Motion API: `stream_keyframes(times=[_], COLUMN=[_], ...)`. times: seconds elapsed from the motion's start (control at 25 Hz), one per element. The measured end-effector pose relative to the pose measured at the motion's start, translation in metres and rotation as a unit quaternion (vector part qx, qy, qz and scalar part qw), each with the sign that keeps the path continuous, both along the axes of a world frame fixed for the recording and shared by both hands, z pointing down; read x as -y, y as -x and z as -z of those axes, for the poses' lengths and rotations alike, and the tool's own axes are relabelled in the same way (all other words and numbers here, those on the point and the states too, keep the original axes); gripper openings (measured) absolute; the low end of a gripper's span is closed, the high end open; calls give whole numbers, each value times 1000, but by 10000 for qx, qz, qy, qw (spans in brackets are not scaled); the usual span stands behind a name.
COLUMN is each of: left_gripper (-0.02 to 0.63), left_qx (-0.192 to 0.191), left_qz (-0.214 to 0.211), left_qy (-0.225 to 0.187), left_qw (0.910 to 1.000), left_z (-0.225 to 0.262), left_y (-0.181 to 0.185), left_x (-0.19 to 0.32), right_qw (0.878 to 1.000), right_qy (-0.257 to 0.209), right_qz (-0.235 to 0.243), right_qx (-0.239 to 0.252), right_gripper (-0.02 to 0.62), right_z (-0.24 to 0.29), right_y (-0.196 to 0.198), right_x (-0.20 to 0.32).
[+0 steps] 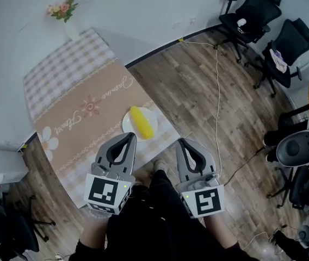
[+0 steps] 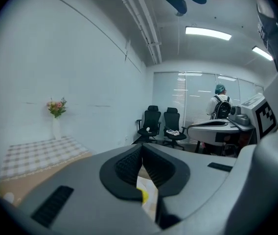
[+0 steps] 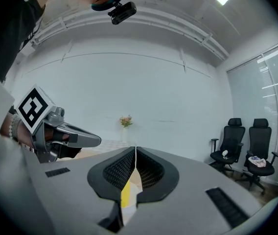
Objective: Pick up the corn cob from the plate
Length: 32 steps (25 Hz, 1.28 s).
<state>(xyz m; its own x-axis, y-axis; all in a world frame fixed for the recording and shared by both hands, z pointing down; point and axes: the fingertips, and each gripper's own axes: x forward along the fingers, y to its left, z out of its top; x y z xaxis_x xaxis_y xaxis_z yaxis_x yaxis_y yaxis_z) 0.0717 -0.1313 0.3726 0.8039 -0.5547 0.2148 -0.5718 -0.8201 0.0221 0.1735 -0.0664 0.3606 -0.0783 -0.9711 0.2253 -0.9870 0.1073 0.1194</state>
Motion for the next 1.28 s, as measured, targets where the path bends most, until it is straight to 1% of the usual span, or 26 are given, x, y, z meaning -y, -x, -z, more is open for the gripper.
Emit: stream_keyframes(times=[0.08, 0.2, 0.44, 0.56, 0.72, 0.84, 1.0, 1.12, 1.28], left_gripper=[14, 14, 15, 26, 111, 149, 203, 227, 238], left_qx=[52, 118, 261, 416, 675, 745, 828, 897, 1061], left_qz=[86, 192, 496, 781, 1101, 1258, 1617, 1861, 2050], left_qy=[24, 175, 567, 856, 1276, 1658, 2181, 2505, 2762], left_qw=[9999, 9996, 9968, 9924, 9834, 9753, 9589, 9458, 9330], left_z=[-2, -9, -33, -50, -77, -97, -127, -148, -172], left_y=[-7, -17, -32, -35, -38, -43, -48, -53, -61], left_x=[5, 12, 30, 43, 57, 63, 74, 81, 90], right_qw=[9999, 9991, 9961, 9937, 9909, 9886, 9861, 9847, 9827], right_qy=[-25, -154, 68, 97, 201, 260, 286, 317, 393], right_qz=[124, 398, 871, 1108, 1322, 1471, 1616, 1693, 1783], right_qx=[38, 78, 106, 100, 177, 205, 239, 280, 297], right_gripper=[43, 43, 43, 43, 43, 43, 43, 43, 43], right_z=[-1, -1, -9, -13, -20, -26, -29, -32, -37], right_y=[-6, -11, -18, -20, -23, -26, -31, -34, -41], right_x=[7, 19, 39, 50, 60, 65, 74, 80, 88])
